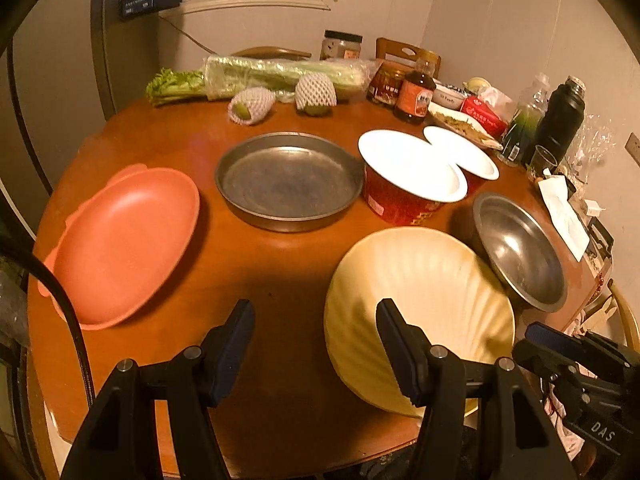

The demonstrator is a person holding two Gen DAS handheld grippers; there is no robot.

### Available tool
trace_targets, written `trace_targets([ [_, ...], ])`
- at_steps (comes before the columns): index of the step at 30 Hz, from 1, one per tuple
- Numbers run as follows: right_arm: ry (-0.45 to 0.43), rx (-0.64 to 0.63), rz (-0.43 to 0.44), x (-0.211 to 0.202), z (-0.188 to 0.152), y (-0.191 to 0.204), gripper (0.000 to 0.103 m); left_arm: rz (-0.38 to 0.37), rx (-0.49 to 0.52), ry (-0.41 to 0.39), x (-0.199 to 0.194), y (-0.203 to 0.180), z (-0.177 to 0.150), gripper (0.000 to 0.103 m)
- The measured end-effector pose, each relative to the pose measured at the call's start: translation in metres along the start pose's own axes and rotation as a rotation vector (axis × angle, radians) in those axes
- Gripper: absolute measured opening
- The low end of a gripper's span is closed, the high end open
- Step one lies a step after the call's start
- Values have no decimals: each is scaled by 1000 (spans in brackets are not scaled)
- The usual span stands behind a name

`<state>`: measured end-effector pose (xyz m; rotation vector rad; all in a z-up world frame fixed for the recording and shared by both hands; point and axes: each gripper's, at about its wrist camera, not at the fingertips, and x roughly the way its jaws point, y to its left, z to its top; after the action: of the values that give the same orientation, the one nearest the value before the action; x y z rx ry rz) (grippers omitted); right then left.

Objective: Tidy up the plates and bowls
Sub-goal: 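Grasp the cream scallop-shell plate rim with the left gripper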

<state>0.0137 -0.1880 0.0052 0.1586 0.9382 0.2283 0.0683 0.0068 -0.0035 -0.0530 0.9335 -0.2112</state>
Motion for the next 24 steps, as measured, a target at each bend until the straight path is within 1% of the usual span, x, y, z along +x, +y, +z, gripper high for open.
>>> trace_targets([
  [6,23,39,12,13,3,-3,32,-14,-11,18,7,0,-4,63],
  [14,45,14,-4,28,8,5,32,-3,2,28,13,-3,-7,62],
  [17,48,6,-10,32,9,8,32,12,7,39,17,-3,-8,62],
  [21,47,-8,-20,38,10,13,31,5,10,36,19,-3,-11,62],
  [22,45,-13,-22,39,11,13,31,4,12,32,18,-3,-12,61],
  [24,45,-26,-24,41,12,16,29,3,16,26,18,-3,-12,53],
])
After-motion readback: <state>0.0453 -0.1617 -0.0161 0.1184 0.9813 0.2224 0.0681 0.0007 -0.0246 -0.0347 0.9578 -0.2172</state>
